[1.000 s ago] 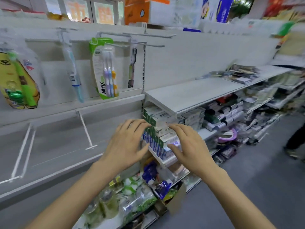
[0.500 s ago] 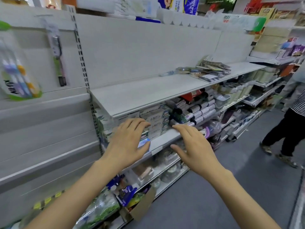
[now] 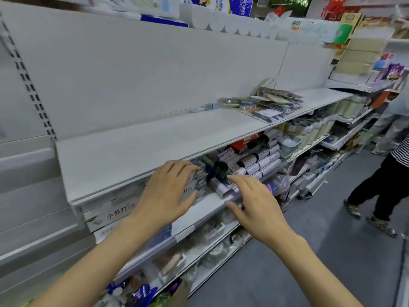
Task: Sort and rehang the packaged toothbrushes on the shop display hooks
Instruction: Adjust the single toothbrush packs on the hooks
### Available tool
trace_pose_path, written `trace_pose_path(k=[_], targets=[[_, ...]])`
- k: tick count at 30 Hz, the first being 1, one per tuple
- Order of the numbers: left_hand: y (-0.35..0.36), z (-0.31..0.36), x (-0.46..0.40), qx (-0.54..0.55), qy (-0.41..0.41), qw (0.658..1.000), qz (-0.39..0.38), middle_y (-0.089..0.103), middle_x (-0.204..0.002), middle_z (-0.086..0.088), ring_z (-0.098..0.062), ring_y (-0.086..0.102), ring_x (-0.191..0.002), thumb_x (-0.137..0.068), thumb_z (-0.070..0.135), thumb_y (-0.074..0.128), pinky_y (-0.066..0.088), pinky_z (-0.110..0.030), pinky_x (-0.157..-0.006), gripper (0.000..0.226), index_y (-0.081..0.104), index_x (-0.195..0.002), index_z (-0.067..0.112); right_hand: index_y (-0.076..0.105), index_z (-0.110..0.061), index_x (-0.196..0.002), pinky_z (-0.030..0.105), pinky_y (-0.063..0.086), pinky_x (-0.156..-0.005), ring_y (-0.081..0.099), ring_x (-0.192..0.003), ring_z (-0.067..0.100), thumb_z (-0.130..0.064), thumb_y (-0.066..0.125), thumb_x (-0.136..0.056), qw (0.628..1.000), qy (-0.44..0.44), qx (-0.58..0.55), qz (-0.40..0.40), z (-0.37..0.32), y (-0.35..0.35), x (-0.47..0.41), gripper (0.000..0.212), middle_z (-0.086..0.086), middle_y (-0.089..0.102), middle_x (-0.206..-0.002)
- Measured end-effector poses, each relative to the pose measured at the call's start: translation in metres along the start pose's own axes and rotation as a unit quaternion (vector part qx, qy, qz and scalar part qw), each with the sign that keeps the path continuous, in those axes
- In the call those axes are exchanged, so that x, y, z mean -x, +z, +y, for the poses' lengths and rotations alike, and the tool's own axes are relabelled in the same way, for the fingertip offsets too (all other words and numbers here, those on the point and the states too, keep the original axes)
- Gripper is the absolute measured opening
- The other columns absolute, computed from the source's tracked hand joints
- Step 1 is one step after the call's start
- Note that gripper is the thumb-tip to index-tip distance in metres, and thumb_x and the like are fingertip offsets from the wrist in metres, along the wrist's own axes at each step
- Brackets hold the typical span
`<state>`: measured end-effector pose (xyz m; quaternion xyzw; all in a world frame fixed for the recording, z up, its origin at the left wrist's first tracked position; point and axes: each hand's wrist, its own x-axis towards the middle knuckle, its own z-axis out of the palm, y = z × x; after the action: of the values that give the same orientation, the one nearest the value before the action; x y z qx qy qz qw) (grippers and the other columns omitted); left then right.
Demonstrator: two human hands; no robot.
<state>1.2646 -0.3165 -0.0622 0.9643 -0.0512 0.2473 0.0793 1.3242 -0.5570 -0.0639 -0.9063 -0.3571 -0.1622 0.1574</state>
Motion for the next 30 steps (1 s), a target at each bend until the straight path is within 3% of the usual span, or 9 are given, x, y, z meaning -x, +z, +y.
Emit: trace_pose_path(k=[9,16,21,25,30], targets=[[0.039,-0.026,-0.130,-0.012,0.014,1.000,0.017,0.055,-0.135,0.004,-0.021,0.047,-0.127,-0.088,0.043,0.053,0.041,-0.039,-0.104,0.052,0.051,-0.136,0.025,0.043,-0.019,-0.147,0.034,0.036,-0.111,0.042,-0.136,0.019,-0.041,0.059,-0.098,1.000,0.009,0.012,-0.013,0.088,0.010,-0.112,0.056,-0.002,0.048,-0.147],[0.055,-0.053,-0.200,-0.051,-0.002,0.999,-0.013,0.053,-0.138,0.002,-0.024,0.049,-0.126,-0.089,0.043,0.052,0.041,-0.042,-0.105,0.054,0.050,-0.140,0.023,0.043,-0.018,-0.146,0.035,0.038,-0.106,0.045,-0.132,0.022,-0.039,0.060,-0.097,1.000,0.002,-0.009,-0.006,0.147,0.023,-0.193,0.056,0.000,0.051,-0.143],[0.070,-0.068,-0.253,-0.111,-0.024,0.993,-0.039,0.051,-0.142,0.001,-0.025,0.050,-0.127,-0.092,0.044,0.059,0.042,-0.043,-0.105,0.057,0.046,-0.143,0.023,0.044,-0.017,-0.145,0.038,0.040,-0.103,0.046,-0.131,0.024,-0.034,0.062,-0.097,0.999,-0.011,-0.034,0.001,0.203,0.032,-0.252,0.054,0.002,0.051,-0.144],[0.085,-0.075,-0.306,-0.136,-0.049,0.988,-0.060,0.050,-0.140,0.001,-0.024,0.052,-0.120,-0.093,0.045,0.056,0.046,-0.041,-0.096,0.057,0.044,-0.144,0.022,0.047,-0.013,-0.143,0.042,0.041,-0.103,0.048,-0.130,0.028,-0.031,0.064,-0.096,0.999,-0.033,-0.043,0.005,0.252,0.040,-0.309,0.054,0.007,0.053,-0.140],[0.123,-0.087,-0.375,-0.156,-0.107,0.978,-0.093,0.043,-0.147,0.000,-0.024,0.047,-0.126,-0.097,0.042,0.052,0.045,-0.038,-0.097,0.058,0.037,-0.150,0.022,0.048,-0.010,-0.138,0.040,0.042,-0.093,0.051,-0.122,0.032,-0.026,0.065,-0.094,0.998,-0.048,-0.043,-0.008,0.296,0.049,-0.388,0.049,0.010,0.055,-0.134]])
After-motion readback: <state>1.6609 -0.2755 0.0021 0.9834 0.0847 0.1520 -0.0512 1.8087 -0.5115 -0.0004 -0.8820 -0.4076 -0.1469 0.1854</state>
